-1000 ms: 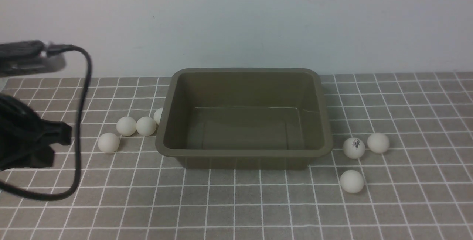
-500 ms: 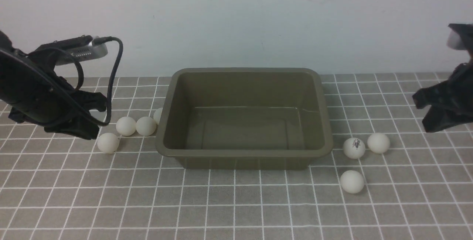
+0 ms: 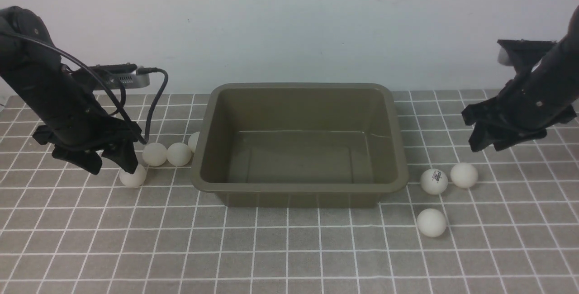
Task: Put the table tennis balls into the box on the grey coffee tablecloth.
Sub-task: 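Reach for and grasp a ping pong ball on the table beside the basket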
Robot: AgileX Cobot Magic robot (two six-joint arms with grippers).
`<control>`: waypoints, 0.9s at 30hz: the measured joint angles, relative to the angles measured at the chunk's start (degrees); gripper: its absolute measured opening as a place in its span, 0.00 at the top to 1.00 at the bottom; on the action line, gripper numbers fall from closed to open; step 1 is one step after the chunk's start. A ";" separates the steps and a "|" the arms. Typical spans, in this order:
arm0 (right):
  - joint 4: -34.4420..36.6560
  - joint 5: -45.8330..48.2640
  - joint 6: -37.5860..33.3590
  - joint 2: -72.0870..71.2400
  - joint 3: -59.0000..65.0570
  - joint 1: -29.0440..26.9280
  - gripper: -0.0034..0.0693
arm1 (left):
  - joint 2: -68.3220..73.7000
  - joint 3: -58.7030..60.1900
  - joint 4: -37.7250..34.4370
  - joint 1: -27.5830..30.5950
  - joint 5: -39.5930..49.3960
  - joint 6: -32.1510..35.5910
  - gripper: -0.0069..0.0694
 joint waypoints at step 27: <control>-5.58 -4.83 7.00 10.81 -0.16 1.69 0.14 | 6.04 -0.22 -0.29 0.00 -6.88 -0.39 0.09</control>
